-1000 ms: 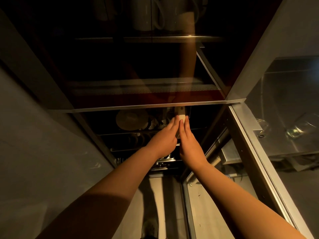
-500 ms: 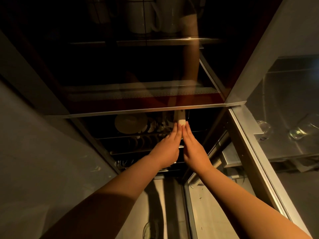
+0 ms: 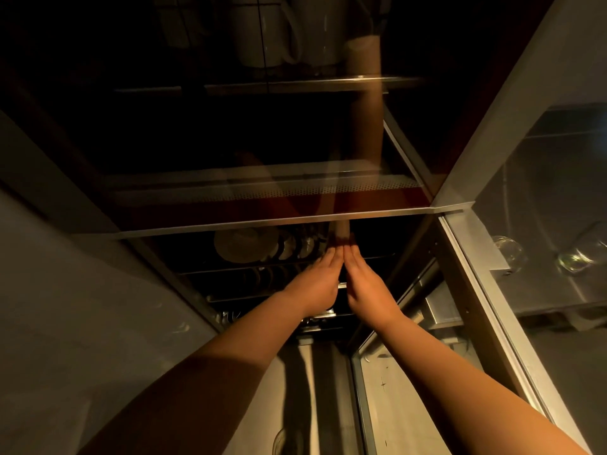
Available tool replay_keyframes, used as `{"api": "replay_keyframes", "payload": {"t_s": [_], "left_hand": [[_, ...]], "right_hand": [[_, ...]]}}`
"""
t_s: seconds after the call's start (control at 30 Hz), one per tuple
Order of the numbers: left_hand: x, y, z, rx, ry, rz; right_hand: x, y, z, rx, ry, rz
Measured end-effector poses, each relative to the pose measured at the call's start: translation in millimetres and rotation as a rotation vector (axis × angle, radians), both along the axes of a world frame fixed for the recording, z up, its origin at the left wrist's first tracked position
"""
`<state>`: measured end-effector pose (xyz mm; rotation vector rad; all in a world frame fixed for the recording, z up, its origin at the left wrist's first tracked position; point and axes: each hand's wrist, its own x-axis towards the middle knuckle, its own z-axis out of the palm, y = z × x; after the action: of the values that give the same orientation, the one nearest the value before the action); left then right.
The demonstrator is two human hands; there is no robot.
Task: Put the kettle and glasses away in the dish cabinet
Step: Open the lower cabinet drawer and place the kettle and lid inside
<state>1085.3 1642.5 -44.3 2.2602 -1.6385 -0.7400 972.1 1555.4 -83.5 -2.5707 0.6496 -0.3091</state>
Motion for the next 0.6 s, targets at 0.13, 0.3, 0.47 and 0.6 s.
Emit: {"api": "replay_keyframes", "payload": {"t_s": [0.13, 0.3, 0.47, 0.6], "left_hand": [[-1, -7, -2, 0.013, -0.004, -0.002], [-2, -10, -5, 0.042, -0.119, -0.035], [-4, -16, -2, 0.019, -0.209, -0.057], [-4, -21, 3, 0.018, -0.210, -0.054]], "right_hand": [[0, -5, -4, 0.017, -0.007, -0.032], [-5, -9, -6, -0.007, 0.033, -0.024], [-2, -11, -4, -0.025, 0.077, -0.038], [0, -12, 5, -0.027, 0.087, -0.061]]}}
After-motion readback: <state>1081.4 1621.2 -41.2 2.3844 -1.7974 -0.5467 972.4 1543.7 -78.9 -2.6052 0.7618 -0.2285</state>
